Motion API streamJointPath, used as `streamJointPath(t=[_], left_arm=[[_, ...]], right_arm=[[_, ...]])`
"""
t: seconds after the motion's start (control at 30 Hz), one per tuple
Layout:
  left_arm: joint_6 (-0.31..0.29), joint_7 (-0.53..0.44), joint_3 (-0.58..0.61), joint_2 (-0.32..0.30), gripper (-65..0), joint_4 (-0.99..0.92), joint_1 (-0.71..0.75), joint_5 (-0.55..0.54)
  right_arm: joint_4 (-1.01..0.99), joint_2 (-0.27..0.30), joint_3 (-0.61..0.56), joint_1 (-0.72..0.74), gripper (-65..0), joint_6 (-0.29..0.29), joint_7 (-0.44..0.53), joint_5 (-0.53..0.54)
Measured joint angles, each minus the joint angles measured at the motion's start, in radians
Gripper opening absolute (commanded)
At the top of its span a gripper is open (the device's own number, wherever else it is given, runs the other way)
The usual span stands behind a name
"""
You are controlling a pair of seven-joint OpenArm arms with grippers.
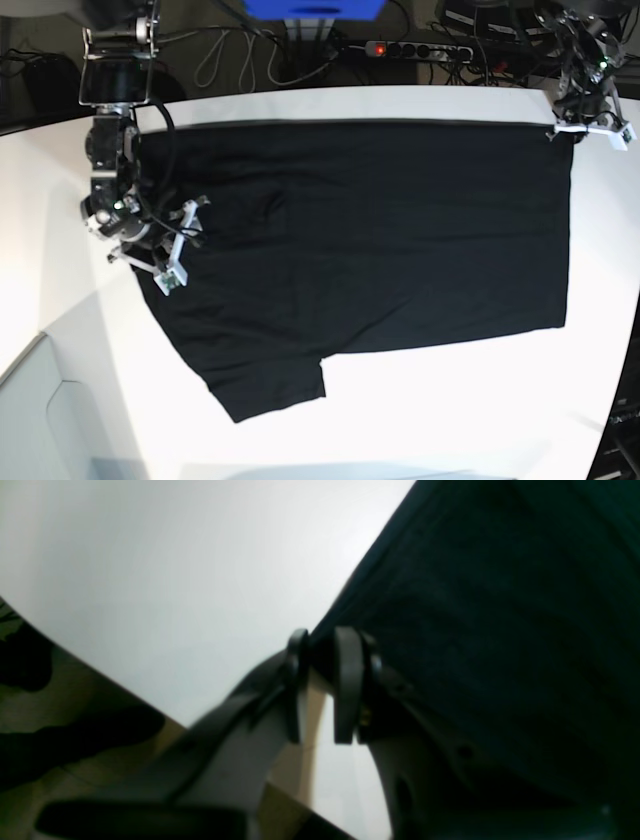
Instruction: Fold the T-shirt properly
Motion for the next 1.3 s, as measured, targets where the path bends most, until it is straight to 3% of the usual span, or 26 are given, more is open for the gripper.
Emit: streamJointPath(t=[0.47, 0.7, 1.03, 1.3], left_arm=[[0.000, 0.000, 0.000, 0.000, -56.0, 0.000, 0.000, -0.001], [0.000, 0.000, 0.000, 0.000, -56.0, 0.000, 0.000, 0.000], [0.000, 0.000, 0.000, 0.000, -56.0, 0.000, 0.000, -0.001], [0.000, 0.000, 0.000, 0.000, -56.0, 0.000, 0.000, 0.000]], right_arm=[[0.028, 0.000, 0.001, 0.000, -28.5, 0.000, -0.011, -0.004], [0.048, 0.000, 0.001, -0.001, -39.9, 0.000, -0.011, -0.003], [0.047, 0.004, 0.001, -0.001, -24.3, 0.000, -0.010, -0.003], [0.047, 0.013, 0.004, 0.000, -22.9, 0.000, -0.010, -0.004]])
